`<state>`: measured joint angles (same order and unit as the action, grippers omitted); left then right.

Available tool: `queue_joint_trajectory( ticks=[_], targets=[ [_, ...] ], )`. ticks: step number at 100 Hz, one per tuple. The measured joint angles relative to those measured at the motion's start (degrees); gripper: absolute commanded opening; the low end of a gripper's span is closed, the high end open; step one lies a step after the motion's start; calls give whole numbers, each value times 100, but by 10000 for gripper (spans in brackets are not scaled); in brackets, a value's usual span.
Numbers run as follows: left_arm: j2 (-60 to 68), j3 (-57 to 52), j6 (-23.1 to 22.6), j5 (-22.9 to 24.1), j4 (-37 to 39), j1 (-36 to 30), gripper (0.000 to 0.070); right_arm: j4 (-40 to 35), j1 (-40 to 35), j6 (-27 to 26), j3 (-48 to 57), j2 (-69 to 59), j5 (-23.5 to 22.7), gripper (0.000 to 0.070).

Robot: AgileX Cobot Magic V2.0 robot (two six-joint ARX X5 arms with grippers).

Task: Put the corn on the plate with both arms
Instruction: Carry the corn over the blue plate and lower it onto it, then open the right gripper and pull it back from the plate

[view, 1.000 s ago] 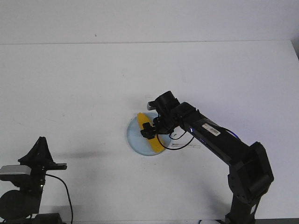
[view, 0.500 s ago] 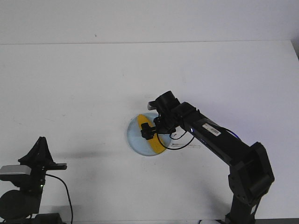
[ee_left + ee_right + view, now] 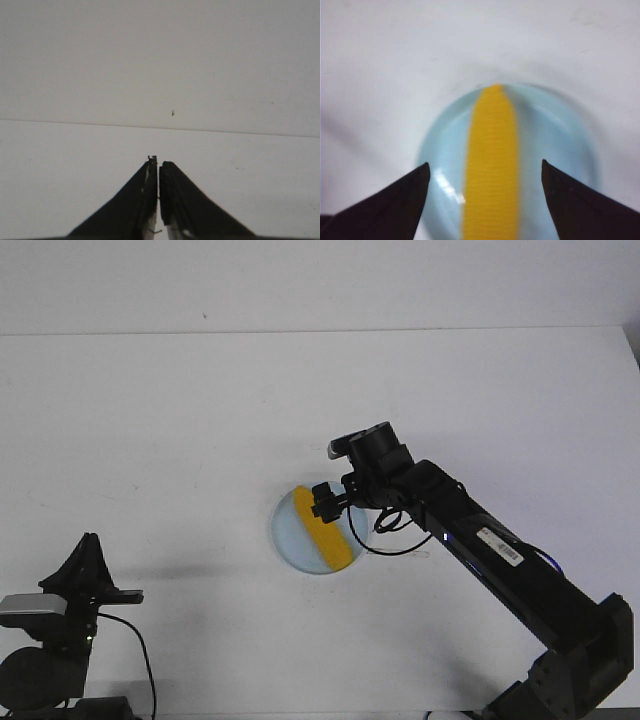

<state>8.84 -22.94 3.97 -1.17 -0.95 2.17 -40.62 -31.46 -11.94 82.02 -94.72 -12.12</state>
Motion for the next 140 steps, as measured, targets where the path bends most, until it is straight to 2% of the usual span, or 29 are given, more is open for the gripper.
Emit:
queue_joint_trajectory(
  ticks=[8, 11, 17, 26, 48, 66, 97, 114, 140],
  targets=[
    [0, 0, 0, 0, 0, 0, 2, -7, 0, 101, -2, 131, 686, 283],
    [0, 0, 0, 0, 0, 0, 3, 7, 4, 155, -24, 195, 933, 217],
    [0, 0, 0, 0, 0, 0, 2, 72, 9, 278, -153, 369, 1292, 126],
    [0, 0, 0, 0, 2, 0, 2, 269, 83, 457, -498, 713, 1526, 81],
    [0, 0, 0, 0, 0, 0, 3, 1263, 601, 802, -1980, 1897, 1528, 78],
    [0, 0, 0, 0, 0, 0, 2, 1727, 1272, 861, -3086, 2911, 1471, 78],
    [0, 0, 0, 0, 0, 0, 2, 3150, 2911, 879, -4562, 4238, 1473, 78],
    [0, 0, 0, 0, 0, 0, 3, 4096, 3331, 879, -5322, 4892, 957, 78],
    [0, 0, 0, 0, 2, 0, 2, 4076, 3375, 876, -6030, 6142, 863, 78]
  ],
)
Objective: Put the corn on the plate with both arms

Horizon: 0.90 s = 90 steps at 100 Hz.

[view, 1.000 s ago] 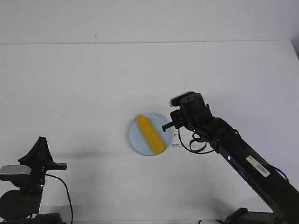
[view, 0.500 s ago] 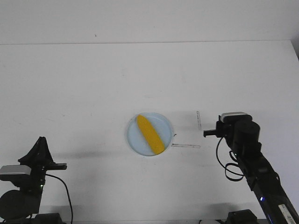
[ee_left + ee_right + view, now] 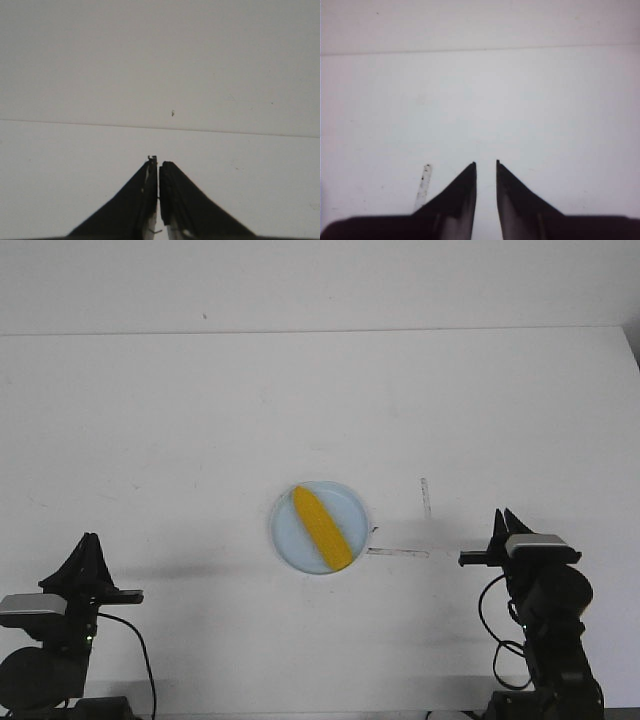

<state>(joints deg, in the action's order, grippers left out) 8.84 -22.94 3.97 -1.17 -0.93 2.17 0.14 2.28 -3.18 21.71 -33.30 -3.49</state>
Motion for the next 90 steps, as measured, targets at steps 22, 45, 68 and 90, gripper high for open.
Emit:
queue_joint_trajectory(
  ticks=[22, 45, 68, 90],
  targets=[
    [0, 0, 0, 0, -2, 0, 3, -428, 0, 0, -22, 1344, 0, 78],
    [0, 0, 0, 0, -2, 0, 3, -549, -2, 0, -22, 2216, 0, 78],
    [0, 0, 0, 0, -2, 0, 2, -516, -2, 0, -22, 2479, 2, 78],
    [0, 0, 0, 0, -2, 0, 2, -376, -2, 0, -22, 2483, 2, 78]
  ],
)
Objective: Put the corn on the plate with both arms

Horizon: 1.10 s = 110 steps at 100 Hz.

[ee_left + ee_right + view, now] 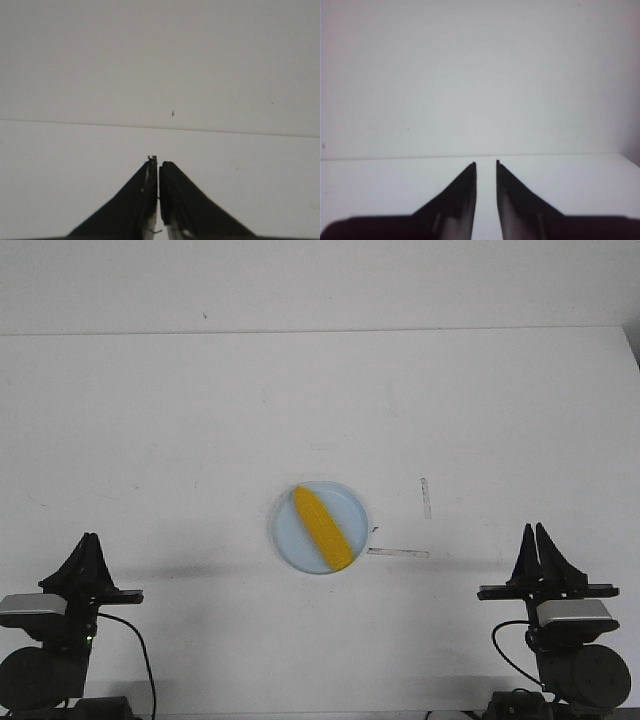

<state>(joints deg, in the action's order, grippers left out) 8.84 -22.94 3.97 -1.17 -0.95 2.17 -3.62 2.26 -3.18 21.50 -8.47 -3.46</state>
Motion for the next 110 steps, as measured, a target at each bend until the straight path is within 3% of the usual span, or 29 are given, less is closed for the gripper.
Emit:
queue_joint_trajectory(
  ticks=[84, 110],
  targets=[
    [-146, 26, 0, -4, -96, -61, 0, 2, 0, 0, 0, 0, 2, 78],
    [-450, 772, 162, 151, 114, -435, 0, 2, 0, 0, 0, 0, 2, 78]
  ],
)
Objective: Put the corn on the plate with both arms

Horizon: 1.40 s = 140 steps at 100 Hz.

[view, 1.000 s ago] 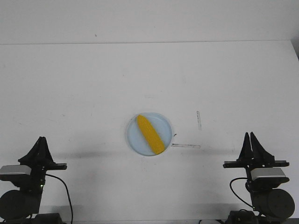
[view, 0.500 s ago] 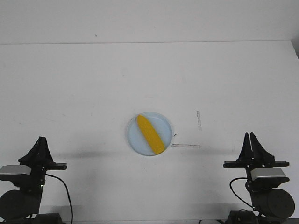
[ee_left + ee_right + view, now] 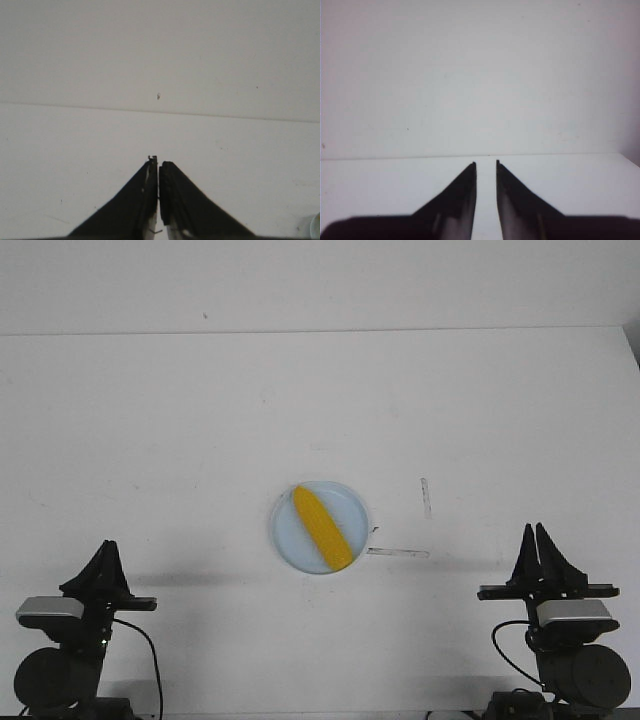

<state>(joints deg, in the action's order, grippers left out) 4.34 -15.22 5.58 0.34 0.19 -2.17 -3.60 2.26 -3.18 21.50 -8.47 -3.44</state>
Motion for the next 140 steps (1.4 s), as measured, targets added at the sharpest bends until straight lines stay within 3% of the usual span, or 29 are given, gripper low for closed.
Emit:
queue_joint_trajectory(
  ticks=[44, 102, 123, 140],
  targets=[
    [-407, 1338, 96, 4, 389, 0, 1, 0, 0, 0, 0, 0, 2, 78],
    [-407, 1327, 116, -17, 686, 0, 1, -2, 0, 0, 0, 2, 2, 78],
    [-407, 1327, -470, -17, 669, 0, 1, 0, 0, 0, 0, 2, 2, 78],
    [-407, 1327, -610, -17, 671, 0, 1, 0, 0, 0, 0, 2, 2, 78]
  ],
)
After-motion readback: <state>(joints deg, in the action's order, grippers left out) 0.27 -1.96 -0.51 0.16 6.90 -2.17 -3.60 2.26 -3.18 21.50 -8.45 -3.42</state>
